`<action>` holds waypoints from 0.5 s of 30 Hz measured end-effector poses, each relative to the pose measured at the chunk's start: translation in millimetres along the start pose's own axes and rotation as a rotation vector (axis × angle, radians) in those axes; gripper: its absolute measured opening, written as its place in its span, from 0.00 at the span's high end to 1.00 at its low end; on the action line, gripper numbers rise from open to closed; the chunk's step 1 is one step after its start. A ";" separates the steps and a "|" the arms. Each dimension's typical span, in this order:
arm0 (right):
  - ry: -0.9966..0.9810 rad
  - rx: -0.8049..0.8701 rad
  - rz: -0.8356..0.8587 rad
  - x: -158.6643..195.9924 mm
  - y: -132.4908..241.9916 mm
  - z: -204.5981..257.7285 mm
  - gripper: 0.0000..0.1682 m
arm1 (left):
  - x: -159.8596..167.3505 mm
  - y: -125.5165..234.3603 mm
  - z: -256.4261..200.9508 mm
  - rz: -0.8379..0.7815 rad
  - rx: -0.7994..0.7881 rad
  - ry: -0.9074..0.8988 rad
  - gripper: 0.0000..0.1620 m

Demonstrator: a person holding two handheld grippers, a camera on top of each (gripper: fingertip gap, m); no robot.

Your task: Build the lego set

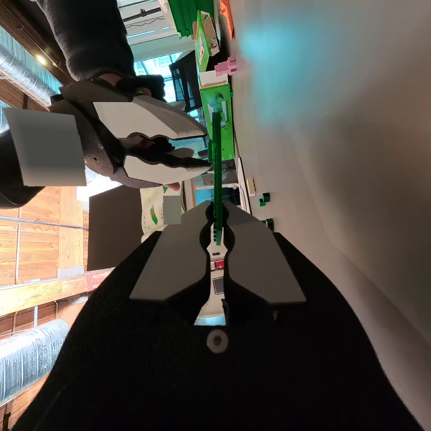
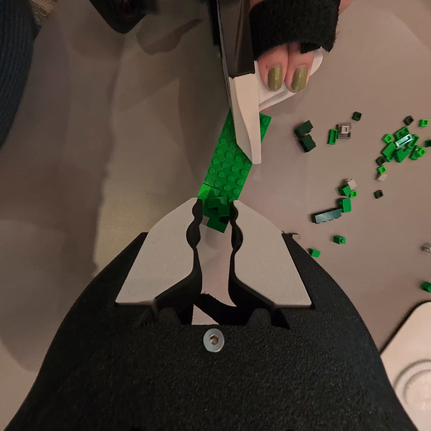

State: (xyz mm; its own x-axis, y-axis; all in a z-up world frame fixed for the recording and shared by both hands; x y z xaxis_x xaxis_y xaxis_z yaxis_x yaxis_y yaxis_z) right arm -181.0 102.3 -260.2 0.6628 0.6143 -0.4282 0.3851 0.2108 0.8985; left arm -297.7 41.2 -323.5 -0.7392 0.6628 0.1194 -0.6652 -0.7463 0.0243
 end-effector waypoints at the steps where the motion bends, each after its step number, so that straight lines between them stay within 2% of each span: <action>1: -0.015 -0.012 0.001 0.0 -0.8 0.1 0.88 | -0.3 0.2 0.1 -0.002 -0.002 0.001 0.97; 15: -0.190 0.094 -0.012 -0.9 0.8 -7.9 0.90 | 3.7 -1.0 0.4 0.039 -0.015 0.021 0.97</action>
State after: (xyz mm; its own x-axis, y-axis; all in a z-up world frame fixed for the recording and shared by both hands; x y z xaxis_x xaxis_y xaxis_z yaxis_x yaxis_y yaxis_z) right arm -186.4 107.9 -258.4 0.7633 0.4559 -0.4578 0.4464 0.1401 0.8838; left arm -299.8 44.3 -322.7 -0.7665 0.6346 0.0991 -0.6373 -0.7706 0.0052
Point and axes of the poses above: each gripper's, where its closed fingertips meet, y back along the fingers, x out of its underside, z = x × y across the jaws, the point moved 8 cm from there along y, back along the fingers, and after that the axes turned 3 degrees about y, right-handed, at the moved point
